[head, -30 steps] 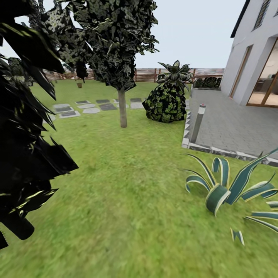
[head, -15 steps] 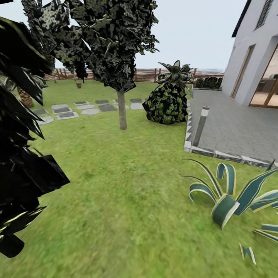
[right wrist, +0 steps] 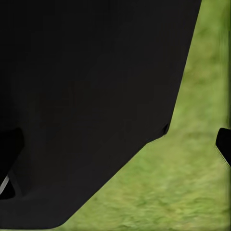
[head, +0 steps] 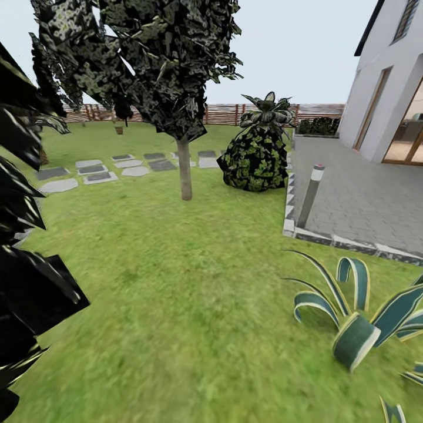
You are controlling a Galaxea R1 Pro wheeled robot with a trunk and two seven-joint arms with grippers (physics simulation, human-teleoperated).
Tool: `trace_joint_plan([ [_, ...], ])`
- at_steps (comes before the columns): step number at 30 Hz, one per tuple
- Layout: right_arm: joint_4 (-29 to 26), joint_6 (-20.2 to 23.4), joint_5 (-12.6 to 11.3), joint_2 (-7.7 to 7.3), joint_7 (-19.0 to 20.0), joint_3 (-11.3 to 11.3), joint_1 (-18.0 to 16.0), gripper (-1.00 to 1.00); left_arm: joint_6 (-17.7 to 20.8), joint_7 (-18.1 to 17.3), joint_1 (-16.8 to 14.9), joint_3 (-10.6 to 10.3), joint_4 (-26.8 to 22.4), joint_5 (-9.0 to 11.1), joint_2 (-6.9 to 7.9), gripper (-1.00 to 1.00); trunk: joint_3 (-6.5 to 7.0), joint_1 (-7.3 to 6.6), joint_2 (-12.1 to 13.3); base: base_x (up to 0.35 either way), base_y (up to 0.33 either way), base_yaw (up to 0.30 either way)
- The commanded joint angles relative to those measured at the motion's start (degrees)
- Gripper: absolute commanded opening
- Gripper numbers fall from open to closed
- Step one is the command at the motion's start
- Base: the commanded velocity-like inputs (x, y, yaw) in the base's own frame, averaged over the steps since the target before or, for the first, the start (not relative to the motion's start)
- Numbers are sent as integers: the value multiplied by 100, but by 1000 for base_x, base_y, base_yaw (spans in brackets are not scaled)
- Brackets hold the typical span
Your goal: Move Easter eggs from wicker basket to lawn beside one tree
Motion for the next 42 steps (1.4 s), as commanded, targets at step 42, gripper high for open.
trace_joint_plan([
  [42, 11, 11, 14, 8, 5, 34, -7, 100, 22, -10, 1, 32, -6, 29, 8, 100, -3, 3, -1, 312, -48, 0],
])
